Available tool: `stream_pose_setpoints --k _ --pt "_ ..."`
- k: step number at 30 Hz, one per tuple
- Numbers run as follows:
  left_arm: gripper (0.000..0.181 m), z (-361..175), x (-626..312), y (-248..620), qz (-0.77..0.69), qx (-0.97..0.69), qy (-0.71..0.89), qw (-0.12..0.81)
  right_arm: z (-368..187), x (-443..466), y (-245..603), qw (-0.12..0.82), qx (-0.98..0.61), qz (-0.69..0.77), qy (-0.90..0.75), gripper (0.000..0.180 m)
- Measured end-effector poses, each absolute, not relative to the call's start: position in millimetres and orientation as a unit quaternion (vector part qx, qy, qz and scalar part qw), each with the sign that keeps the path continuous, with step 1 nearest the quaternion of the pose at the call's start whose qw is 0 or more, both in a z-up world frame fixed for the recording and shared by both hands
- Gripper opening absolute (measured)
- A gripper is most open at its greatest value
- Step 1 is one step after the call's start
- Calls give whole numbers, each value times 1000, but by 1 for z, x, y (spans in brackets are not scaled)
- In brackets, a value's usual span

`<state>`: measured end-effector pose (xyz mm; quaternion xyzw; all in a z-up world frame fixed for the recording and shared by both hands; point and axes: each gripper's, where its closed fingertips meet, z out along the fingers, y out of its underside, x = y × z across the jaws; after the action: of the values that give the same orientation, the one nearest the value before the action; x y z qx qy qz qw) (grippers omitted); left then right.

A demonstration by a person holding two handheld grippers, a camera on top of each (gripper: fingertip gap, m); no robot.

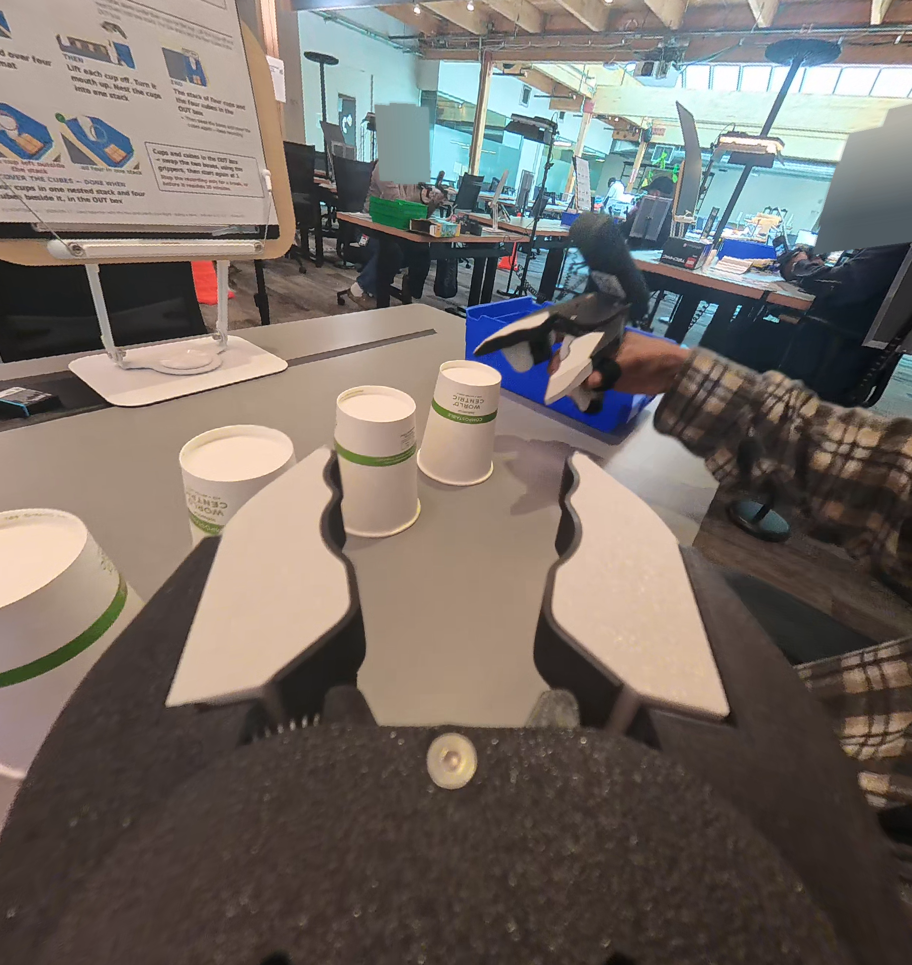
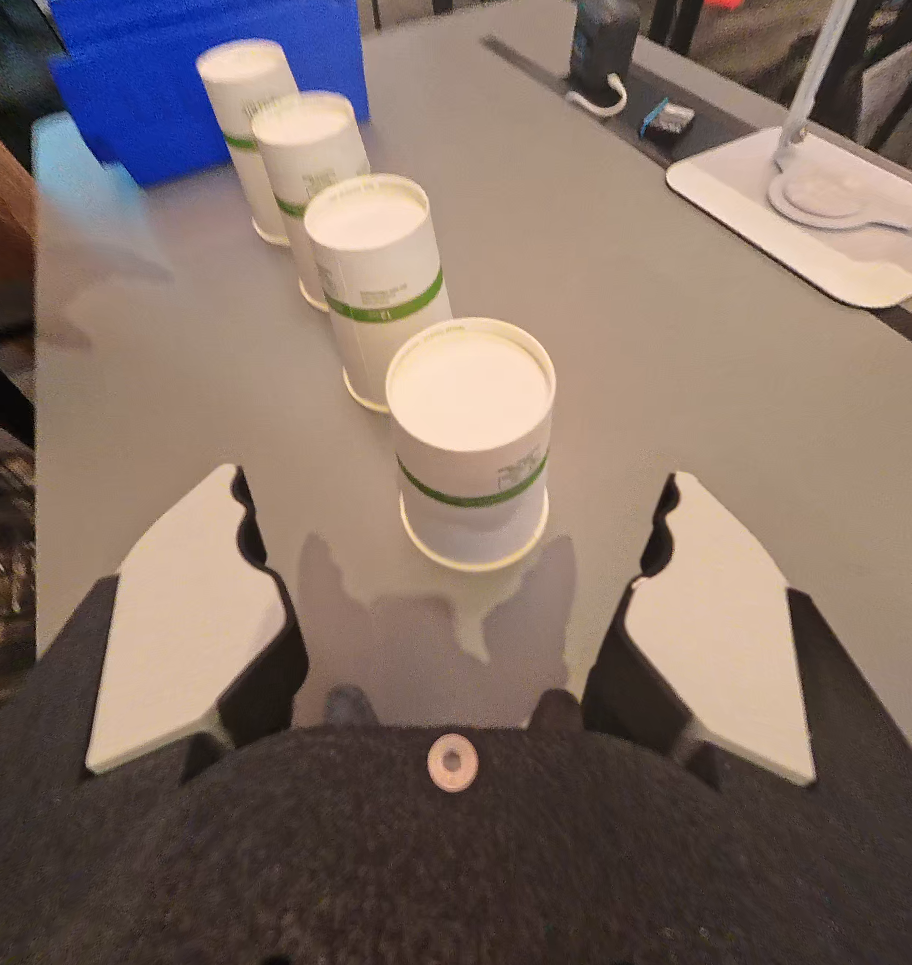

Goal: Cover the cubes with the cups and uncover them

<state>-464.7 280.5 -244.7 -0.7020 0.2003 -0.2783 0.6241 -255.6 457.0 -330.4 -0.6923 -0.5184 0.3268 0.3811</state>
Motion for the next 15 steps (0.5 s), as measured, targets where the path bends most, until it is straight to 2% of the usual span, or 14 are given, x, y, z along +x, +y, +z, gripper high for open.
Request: stream_pose_setpoints --k 2,9,15 --pt "79 -250 -467 280 -276 -705 204 621 -328 -243 455 362 -703 275 -547 145" --pt "80 -267 -469 275 -279 -712 220 605 -310 -228 442 274 -701 170 -636 145" --pt "80 -266 -476 273 -278 -708 226 609 -292 -237 433 267 -698 118 -654 145"
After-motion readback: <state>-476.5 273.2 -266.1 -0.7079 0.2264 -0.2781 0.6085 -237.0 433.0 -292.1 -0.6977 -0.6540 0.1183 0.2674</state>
